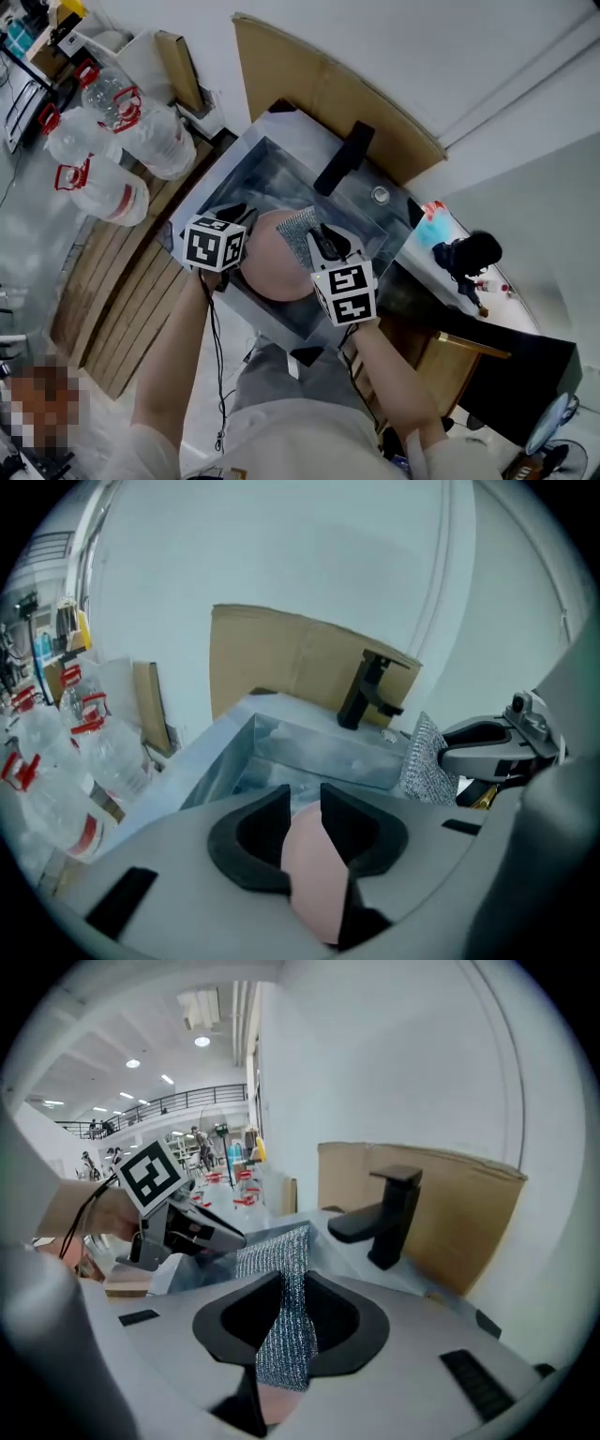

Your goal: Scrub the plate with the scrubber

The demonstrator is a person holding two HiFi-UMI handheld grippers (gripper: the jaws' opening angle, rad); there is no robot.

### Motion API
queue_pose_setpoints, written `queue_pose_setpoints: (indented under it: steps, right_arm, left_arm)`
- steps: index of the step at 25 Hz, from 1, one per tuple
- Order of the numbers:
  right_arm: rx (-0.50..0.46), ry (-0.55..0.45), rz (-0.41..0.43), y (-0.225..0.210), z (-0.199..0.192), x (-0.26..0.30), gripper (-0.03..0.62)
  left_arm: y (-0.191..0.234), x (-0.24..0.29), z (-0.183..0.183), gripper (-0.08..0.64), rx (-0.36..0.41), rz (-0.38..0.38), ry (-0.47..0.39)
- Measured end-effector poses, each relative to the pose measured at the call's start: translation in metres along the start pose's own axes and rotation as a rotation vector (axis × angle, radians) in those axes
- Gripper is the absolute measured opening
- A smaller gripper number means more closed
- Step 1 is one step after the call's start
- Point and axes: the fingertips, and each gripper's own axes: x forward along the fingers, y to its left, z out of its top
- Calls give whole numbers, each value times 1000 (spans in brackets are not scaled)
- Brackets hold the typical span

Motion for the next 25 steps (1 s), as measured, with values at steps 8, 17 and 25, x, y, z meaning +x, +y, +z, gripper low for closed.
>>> queue_pose_setpoints:
  steps: [8, 17, 25]
  right_arm:
    - [-1, -247, -31, -7, 99, -77, 112]
    - [10, -519, -36, -4, 180, -182, 114]
    - [-162, -640, -85, 13, 212, -248, 117]
  left_arm:
    - [-26, -89, 83, 80, 86, 37, -231]
    - [-91, -195, 162, 69, 242, 23, -495]
    - [-127, -265, 178, 60, 427, 114, -642]
